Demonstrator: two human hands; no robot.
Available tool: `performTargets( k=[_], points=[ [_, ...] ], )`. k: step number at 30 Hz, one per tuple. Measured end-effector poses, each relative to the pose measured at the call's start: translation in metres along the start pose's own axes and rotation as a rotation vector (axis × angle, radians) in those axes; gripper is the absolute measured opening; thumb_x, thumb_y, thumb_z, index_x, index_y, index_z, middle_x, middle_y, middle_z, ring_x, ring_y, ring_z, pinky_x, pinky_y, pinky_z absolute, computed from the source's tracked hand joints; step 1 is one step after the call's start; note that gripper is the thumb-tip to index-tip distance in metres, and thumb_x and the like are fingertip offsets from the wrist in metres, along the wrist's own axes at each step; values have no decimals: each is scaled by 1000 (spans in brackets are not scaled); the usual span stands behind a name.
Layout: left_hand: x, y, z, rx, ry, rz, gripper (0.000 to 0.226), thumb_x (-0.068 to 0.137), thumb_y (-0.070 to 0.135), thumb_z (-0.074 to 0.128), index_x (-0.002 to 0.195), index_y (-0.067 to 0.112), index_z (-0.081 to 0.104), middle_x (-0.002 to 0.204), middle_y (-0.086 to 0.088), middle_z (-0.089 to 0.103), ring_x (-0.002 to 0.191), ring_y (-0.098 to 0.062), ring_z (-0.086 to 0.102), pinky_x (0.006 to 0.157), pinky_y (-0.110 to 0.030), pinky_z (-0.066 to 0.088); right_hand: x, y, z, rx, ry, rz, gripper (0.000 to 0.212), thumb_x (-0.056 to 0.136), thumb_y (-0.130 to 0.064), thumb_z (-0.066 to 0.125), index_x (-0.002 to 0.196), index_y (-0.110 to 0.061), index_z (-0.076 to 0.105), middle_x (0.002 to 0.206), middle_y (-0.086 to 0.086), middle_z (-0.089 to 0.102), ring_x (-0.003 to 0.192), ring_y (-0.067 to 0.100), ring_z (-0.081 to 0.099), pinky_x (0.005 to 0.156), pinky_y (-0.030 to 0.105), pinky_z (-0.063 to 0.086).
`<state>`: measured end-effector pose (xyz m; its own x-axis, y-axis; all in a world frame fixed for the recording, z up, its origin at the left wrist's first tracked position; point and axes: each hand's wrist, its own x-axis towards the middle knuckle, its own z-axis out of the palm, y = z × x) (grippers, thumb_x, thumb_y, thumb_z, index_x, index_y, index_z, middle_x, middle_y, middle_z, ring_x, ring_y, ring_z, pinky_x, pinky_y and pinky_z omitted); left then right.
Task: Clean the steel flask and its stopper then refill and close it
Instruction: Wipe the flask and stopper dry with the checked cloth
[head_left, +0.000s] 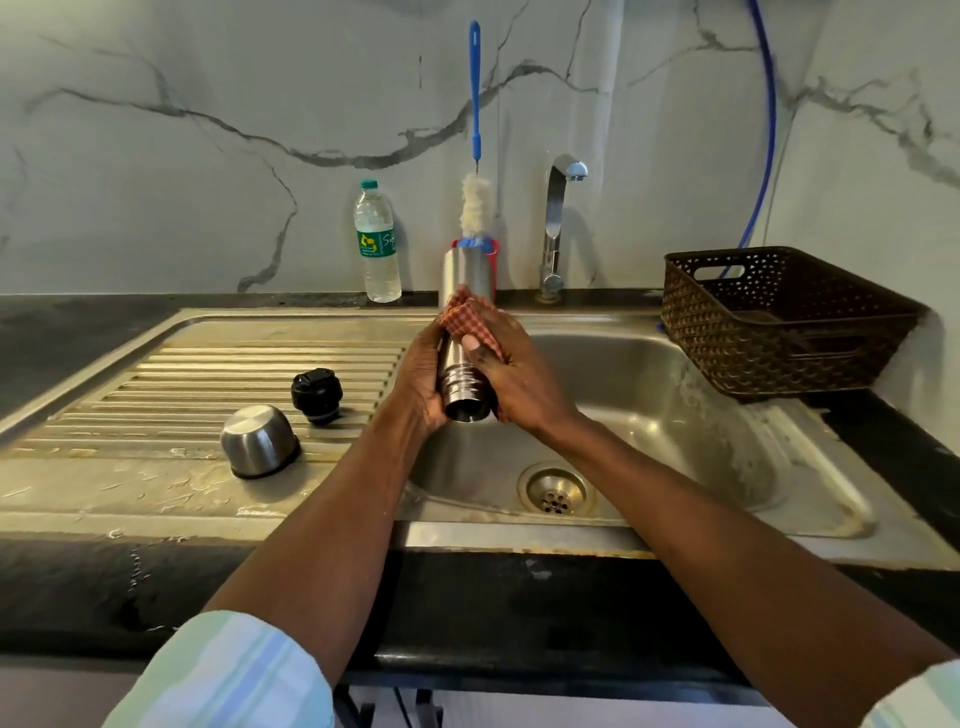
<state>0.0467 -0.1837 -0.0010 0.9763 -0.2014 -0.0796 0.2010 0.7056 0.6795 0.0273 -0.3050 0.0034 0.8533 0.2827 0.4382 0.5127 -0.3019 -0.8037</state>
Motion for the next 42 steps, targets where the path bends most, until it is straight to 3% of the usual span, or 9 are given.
performTargets(
  k=[5,10,14,17,22,27,29,36,42],
  points=[
    [1,-18,13,207,-90,-45,51,92,46,62,128,9,57,104,-14,71,90,-28,69,96,-48,51,8,1,-25,-48,177,11,50,103,-36,44,151,-28,32,157,4,32,140,24,34,115,45,28],
    [-8,-31,23,428,-147,-181,67,81,47,68,125,-1,52,95,-17,69,80,-29,68,73,-46,62,27,22,-63,-1,400,129,50,99,-49,44,146,-32,40,144,5,47,123,26,52,101,43,46],
    [-5,-39,26,476,-178,-197,77,83,56,64,131,-2,47,98,-20,69,80,-31,69,65,-41,62,28,30,-83,52,498,159,42,100,-37,50,140,-23,51,139,3,55,122,20,53,99,33,44],
    [0,-38,23,394,-157,-177,69,96,61,44,132,3,49,101,-23,69,80,-34,71,64,-44,62,26,28,-75,-61,407,92,40,99,-35,51,139,-28,49,147,4,44,128,20,45,107,42,39],
    [12,-29,15,184,55,-64,48,99,41,52,131,5,54,91,-14,70,71,-27,69,66,-38,60,15,5,-38,-195,95,50,47,99,-34,53,145,-29,43,158,5,22,132,29,39,105,38,31],
    [15,-5,-6,-44,39,34,62,84,39,66,135,6,56,115,-12,64,110,-29,61,111,-43,41,-6,-14,-4,-124,-60,-4,50,98,-33,54,146,-28,42,162,2,16,146,25,17,115,44,18],
    [13,3,-14,-33,3,59,73,78,40,74,138,4,52,114,-14,64,109,-30,60,114,-45,36,-11,-14,3,-96,-78,-47,49,98,-32,55,146,-25,43,160,-2,25,148,18,12,118,42,11],
    [8,-11,5,49,2,15,61,94,47,62,140,9,51,120,-16,68,107,-31,67,92,-46,55,3,1,-9,-49,59,52,51,98,-47,47,147,-38,35,153,3,36,135,25,41,111,54,34],
    [-1,-40,27,362,-30,-113,61,88,41,70,133,4,53,102,-16,72,82,-28,70,77,-42,59,22,20,-56,-24,343,163,50,102,-43,43,149,-28,36,143,7,48,109,16,54,75,16,42]
  ],
)
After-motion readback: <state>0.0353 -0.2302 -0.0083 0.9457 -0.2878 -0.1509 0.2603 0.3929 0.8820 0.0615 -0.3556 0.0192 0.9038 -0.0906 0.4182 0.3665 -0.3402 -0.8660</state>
